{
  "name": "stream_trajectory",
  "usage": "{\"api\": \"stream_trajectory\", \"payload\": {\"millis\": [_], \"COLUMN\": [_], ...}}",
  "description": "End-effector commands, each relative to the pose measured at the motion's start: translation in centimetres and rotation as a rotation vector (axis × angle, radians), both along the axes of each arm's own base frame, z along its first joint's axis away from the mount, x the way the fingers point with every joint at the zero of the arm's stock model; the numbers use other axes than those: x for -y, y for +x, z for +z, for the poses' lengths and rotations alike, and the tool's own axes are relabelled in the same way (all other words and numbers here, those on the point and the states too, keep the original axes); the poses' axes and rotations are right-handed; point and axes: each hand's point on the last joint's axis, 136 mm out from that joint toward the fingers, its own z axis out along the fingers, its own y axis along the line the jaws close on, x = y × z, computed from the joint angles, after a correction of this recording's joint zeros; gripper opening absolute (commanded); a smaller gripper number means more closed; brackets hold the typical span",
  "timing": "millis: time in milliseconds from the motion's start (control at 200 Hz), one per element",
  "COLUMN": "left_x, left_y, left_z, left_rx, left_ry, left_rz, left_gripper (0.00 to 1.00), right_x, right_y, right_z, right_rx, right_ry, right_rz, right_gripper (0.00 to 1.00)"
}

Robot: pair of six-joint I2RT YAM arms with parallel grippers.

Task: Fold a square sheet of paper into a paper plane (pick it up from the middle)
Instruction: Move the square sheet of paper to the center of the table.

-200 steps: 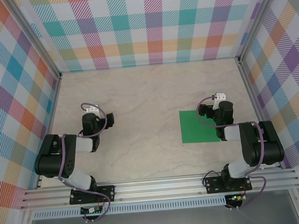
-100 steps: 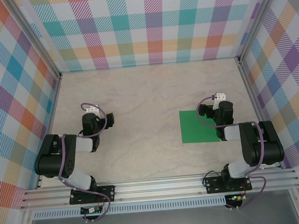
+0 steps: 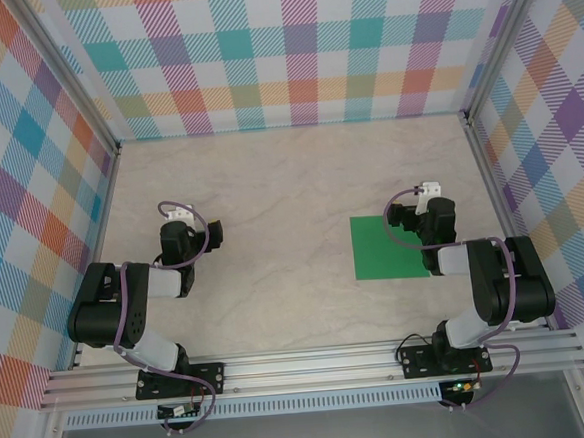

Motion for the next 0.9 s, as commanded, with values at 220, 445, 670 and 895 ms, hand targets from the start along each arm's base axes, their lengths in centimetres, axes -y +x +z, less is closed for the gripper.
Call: {"api": "stream_trajectory", "payload": {"millis": [220,445,670,895], "left_x": [-0.1,0.2,1.0,-0.1], "left_y": [0.7,-0.7,-2.7,-5.3], "left_z": [1.3,4.6,8.0,11.1], "left_rx": [0.043,0.046,0.005,-0.030], "left_ry": [0.001,-0.030,-0.171,-0.317], "left_rz": [-0.011,-0.020,-0.014,0.125], "left_gripper": [1.00,1.00,1.00,1.00], "right_x": [-0.2,-0.2,-2.3,-6.9], "right_y": [0.6,0.5,-2.3,-4.5], "right_z": [1.0,2.5,4.6,3.7], "right_rx": [0.033,-0.090,-0.359,-0.645], "right_ry": [0.014,0.045,0.286,0.575], "right_rz": [0.015,-0.001,-0.019,0.073], "right_gripper": [1.00,1.00,1.00,1.00]}}
